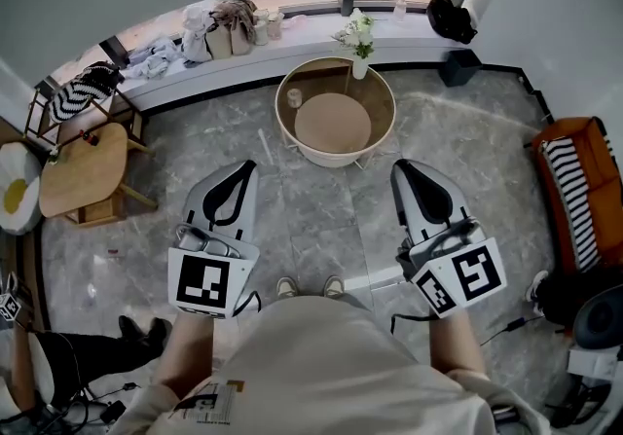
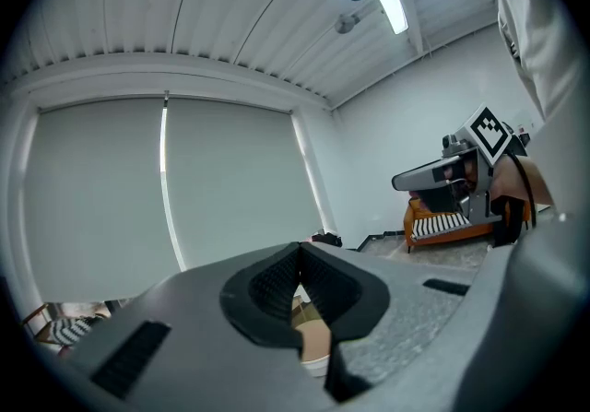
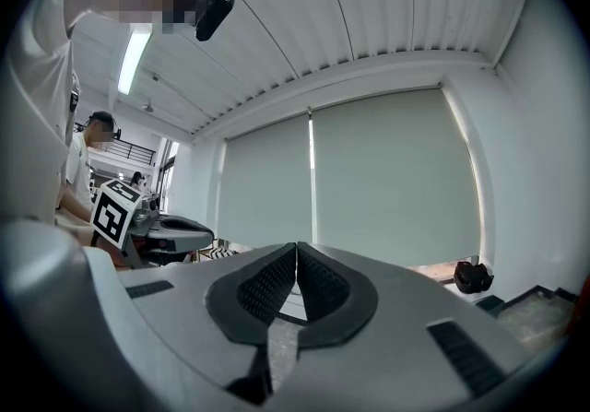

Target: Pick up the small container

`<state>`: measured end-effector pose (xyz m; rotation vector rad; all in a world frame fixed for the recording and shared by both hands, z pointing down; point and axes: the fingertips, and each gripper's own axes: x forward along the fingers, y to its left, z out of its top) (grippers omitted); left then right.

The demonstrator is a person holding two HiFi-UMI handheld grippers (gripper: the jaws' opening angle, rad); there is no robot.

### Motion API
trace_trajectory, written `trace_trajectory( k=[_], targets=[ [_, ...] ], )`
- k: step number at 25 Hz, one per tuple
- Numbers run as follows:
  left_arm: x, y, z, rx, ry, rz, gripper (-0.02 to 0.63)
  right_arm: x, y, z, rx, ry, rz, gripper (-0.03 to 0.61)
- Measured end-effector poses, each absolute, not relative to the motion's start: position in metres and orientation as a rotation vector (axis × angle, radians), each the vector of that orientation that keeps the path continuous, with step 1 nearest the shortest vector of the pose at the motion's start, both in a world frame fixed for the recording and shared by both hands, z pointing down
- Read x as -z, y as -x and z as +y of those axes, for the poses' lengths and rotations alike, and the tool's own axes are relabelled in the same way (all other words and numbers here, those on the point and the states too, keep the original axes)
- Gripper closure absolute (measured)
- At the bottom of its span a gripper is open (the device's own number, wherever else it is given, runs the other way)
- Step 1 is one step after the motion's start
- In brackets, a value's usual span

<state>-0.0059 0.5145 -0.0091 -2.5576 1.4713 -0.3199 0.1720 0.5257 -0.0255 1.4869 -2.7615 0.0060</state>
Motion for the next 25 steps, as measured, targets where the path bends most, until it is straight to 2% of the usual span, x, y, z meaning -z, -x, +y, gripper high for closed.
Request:
trace_trajectory(
  k=[17,25],
  targets=[
    [0.005,-0.028,0.52,0.355,2.442,1.619,0.606,0.015,-0.229,0.521,0.031,-1.403,-2.802,0.571],
    [0.006,-0.038,0.523,0.354,2.429,1.633,0.606,0.005,-0.231,0.515,0.015,-1.379,-2.828,0.571]
  ],
)
